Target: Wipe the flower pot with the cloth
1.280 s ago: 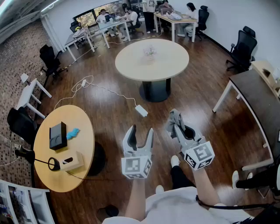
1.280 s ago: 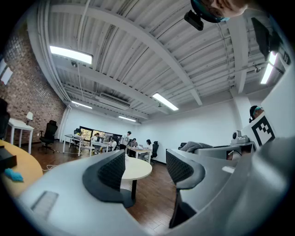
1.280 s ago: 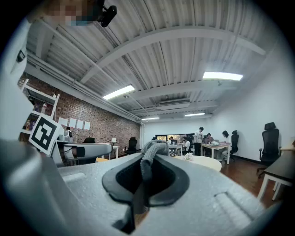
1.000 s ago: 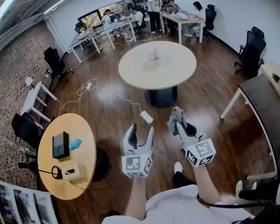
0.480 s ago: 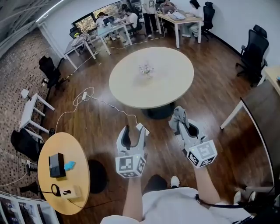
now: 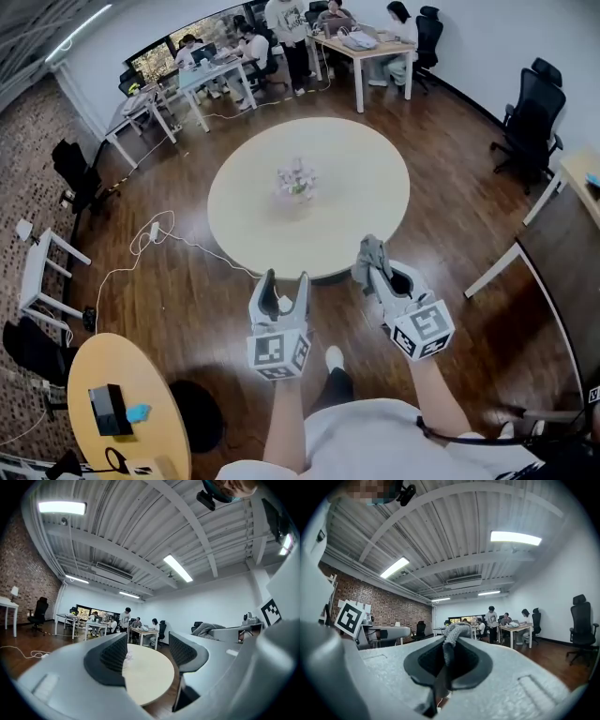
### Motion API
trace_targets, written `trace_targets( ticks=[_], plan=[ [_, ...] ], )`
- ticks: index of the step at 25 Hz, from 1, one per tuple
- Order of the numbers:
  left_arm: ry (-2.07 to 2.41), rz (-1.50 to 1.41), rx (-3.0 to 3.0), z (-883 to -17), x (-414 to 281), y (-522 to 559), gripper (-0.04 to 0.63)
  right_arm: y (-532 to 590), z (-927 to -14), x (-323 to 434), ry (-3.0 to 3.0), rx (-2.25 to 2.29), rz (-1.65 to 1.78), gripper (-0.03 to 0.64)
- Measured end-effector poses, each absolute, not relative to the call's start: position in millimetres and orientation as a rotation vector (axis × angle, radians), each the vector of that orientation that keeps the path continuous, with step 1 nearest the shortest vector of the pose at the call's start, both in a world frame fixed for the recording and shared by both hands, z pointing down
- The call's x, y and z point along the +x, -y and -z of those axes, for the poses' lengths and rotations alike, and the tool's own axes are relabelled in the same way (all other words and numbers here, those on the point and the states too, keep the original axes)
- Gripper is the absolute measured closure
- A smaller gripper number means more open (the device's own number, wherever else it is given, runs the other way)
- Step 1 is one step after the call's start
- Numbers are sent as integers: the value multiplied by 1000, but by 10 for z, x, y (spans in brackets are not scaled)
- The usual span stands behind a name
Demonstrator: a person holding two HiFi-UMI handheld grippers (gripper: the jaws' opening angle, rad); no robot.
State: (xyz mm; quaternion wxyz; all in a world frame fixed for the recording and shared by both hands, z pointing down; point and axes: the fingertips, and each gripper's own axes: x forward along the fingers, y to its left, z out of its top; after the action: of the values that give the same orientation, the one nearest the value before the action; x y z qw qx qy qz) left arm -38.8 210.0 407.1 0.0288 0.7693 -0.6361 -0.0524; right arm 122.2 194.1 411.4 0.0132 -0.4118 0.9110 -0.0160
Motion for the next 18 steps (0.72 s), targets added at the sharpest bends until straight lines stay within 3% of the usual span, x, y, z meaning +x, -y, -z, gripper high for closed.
trace_targets(
  ticks=[9,18],
  plan=[
    [1840,187,2540,-3766,-832,-730,310,-564,-3806,456,-2854,-1288,-23,609],
    [1863,145,2446,-4110,-1018,196,308,527,-4107,373,-2884,-1266,92,609]
  ],
)
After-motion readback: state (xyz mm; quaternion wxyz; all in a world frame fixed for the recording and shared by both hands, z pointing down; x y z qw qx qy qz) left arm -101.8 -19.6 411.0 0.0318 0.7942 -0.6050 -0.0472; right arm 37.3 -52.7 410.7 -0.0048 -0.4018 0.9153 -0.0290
